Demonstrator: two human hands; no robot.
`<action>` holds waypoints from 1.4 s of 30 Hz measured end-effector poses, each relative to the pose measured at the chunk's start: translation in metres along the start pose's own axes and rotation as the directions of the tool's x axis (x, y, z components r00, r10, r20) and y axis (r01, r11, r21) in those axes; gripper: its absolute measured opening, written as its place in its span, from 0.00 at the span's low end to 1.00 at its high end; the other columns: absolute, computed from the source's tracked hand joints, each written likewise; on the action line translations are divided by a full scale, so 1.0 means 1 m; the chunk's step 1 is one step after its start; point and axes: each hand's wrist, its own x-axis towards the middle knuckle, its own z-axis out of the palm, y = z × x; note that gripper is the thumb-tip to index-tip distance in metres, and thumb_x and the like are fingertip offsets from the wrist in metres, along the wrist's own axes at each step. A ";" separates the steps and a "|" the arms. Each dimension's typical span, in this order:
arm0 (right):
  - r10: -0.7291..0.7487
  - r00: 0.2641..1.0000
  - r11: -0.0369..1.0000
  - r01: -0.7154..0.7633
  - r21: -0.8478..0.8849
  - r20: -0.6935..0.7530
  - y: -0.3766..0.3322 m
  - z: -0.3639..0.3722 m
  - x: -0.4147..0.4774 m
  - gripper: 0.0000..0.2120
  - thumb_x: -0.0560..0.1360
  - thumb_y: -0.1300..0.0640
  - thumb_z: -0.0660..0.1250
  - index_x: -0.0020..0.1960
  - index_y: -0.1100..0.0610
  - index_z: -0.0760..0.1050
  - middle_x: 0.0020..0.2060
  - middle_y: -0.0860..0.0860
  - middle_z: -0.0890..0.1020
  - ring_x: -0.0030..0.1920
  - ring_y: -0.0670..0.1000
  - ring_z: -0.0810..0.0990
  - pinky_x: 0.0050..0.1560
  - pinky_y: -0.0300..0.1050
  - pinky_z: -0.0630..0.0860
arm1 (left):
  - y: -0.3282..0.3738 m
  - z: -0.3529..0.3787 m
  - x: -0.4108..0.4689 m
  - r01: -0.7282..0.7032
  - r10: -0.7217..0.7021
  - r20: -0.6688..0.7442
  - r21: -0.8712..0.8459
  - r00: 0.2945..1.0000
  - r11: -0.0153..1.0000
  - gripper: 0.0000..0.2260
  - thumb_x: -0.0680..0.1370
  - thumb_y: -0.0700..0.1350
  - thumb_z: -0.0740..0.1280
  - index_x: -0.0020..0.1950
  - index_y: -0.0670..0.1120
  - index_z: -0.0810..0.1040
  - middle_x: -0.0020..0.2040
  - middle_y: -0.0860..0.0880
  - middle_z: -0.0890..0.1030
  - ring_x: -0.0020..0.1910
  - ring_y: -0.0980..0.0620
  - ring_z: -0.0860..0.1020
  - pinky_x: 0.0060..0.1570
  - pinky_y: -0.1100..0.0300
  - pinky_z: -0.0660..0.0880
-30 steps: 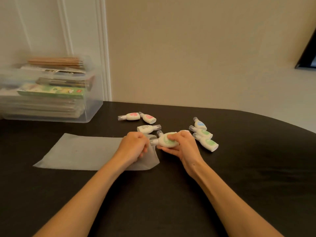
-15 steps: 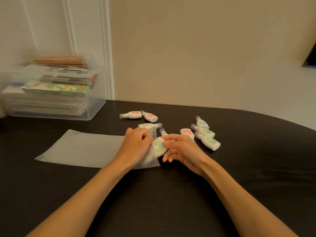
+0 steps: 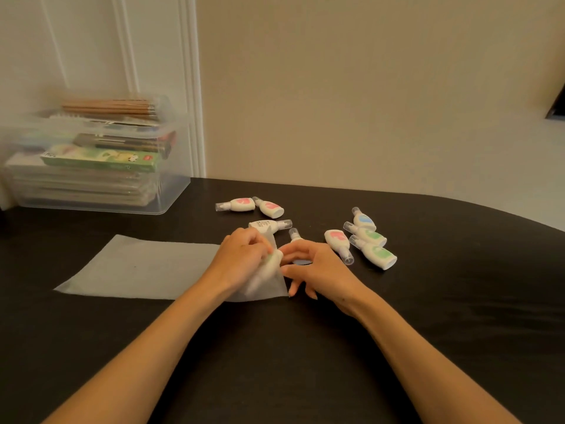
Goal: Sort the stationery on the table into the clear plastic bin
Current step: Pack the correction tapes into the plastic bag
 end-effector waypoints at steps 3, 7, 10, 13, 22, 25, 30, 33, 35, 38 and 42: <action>-0.029 0.995 0.962 0.003 -0.272 -0.094 -0.002 0.008 0.004 0.12 0.72 0.57 0.70 0.53 0.52 0.72 0.44 0.50 0.80 0.32 0.44 0.76 0.32 0.35 0.72 | 0.002 -0.001 0.000 0.098 -0.094 0.030 -0.148 0.995 0.984 0.13 0.74 0.31 0.56 0.45 0.47 0.75 0.51 0.48 0.74 0.46 0.57 0.71 0.38 0.63 0.66; -0.038 0.987 0.857 -0.048 -0.513 -0.156 -0.002 0.016 0.006 0.11 0.72 0.50 0.70 0.52 0.52 0.75 0.37 0.44 0.75 0.42 0.45 0.75 0.45 0.41 0.73 | 0.001 -0.001 0.001 0.176 -0.165 0.063 -0.308 0.984 0.935 0.14 0.75 0.33 0.56 0.55 0.44 0.74 0.57 0.46 0.74 0.50 0.53 0.73 0.43 0.63 0.70; -0.037 0.980 0.848 -0.074 -0.525 -0.198 -0.001 0.019 0.007 0.09 0.72 0.49 0.69 0.50 0.52 0.77 0.36 0.43 0.73 0.42 0.46 0.75 0.45 0.43 0.73 | -0.003 0.002 0.008 0.190 -0.180 0.064 -0.268 0.982 0.944 0.08 0.76 0.39 0.60 0.49 0.50 0.74 0.56 0.48 0.75 0.58 0.50 0.71 0.52 0.57 0.70; -0.040 0.975 0.847 -0.084 -0.524 -0.220 -0.001 0.020 0.007 0.03 0.74 0.51 0.67 0.41 0.49 0.74 0.35 0.43 0.72 0.42 0.46 0.74 0.44 0.43 0.73 | -0.008 0.008 0.013 0.159 -0.155 0.061 -0.074 0.986 0.985 0.10 0.73 0.43 0.67 0.49 0.55 0.70 0.51 0.55 0.74 0.62 0.51 0.68 0.56 0.55 0.68; 0.034 0.972 0.887 -0.136 -0.442 -0.230 0.002 0.015 0.006 0.11 0.72 0.51 0.70 0.36 0.49 0.69 0.33 0.44 0.73 0.37 0.44 0.72 0.43 0.42 0.71 | 0.002 0.009 0.005 0.153 -0.074 -0.208 0.396 0.975 0.905 0.26 0.70 0.46 0.71 0.65 0.53 0.66 0.65 0.47 0.67 0.65 0.46 0.64 0.61 0.53 0.62; 0.038 0.967 0.893 -0.147 -0.425 -0.253 0.004 0.016 0.008 0.09 0.72 0.50 0.70 0.41 0.51 0.71 0.35 0.45 0.74 0.43 0.47 0.75 0.43 0.42 0.72 | 0.004 0.006 0.002 0.196 -0.084 -0.243 0.483 0.966 0.853 0.28 0.70 0.45 0.73 0.66 0.51 0.63 0.65 0.45 0.63 0.65 0.46 0.62 0.61 0.55 0.62; 0.042 0.959 0.906 -0.155 -0.395 -0.280 0.007 0.015 0.008 0.12 0.71 0.52 0.72 0.39 0.50 0.67 0.36 0.45 0.73 0.41 0.47 0.74 0.42 0.41 0.71 | 0.001 0.003 -0.002 0.177 -0.075 -0.265 0.385 0.961 0.906 0.25 0.71 0.44 0.71 0.64 0.47 0.64 0.63 0.45 0.66 0.63 0.47 0.67 0.58 0.56 0.67; -0.156 0.846 0.910 -0.078 -0.408 -0.510 0.007 0.005 0.006 0.09 0.74 0.53 0.68 0.42 0.52 0.67 0.35 0.44 0.72 0.39 0.46 0.73 0.38 0.39 0.69 | -0.002 0.002 0.000 0.118 -0.038 -0.245 0.321 0.969 0.940 0.23 0.72 0.43 0.70 0.63 0.47 0.65 0.62 0.46 0.68 0.62 0.47 0.67 0.58 0.55 0.68; -0.214 0.764 0.911 -0.069 -0.407 -0.609 0.010 -0.001 0.010 0.10 0.74 0.51 0.68 0.50 0.52 0.69 0.44 0.47 0.74 0.47 0.47 0.74 0.45 0.40 0.71 | -0.001 0.004 0.002 0.036 0.010 -0.161 0.279 0.987 0.960 0.22 0.72 0.42 0.70 0.63 0.49 0.65 0.59 0.48 0.70 0.59 0.49 0.70 0.55 0.56 0.70; -0.160 0.831 0.842 -0.166 -0.513 -0.532 0.022 -0.006 0.018 0.21 0.72 0.48 0.70 0.62 0.54 0.72 0.58 0.50 0.73 0.59 0.50 0.69 0.55 0.43 0.69 | 0.001 0.009 0.000 -0.082 0.085 -0.002 0.247 0.996 0.965 0.23 0.74 0.40 0.68 0.65 0.51 0.64 0.55 0.52 0.69 0.53 0.56 0.69 0.46 0.64 0.67; -0.133 0.859 0.844 -0.163 -0.510 -0.495 0.026 -0.008 0.021 0.16 0.71 0.50 0.71 0.57 0.55 0.75 0.53 0.50 0.75 0.55 0.48 0.72 0.50 0.41 0.71 | 0.001 0.009 0.001 -0.089 0.116 -0.073 0.302 0.991 0.949 0.23 0.74 0.42 0.69 0.66 0.53 0.64 0.60 0.52 0.68 0.59 0.55 0.68 0.48 0.67 0.67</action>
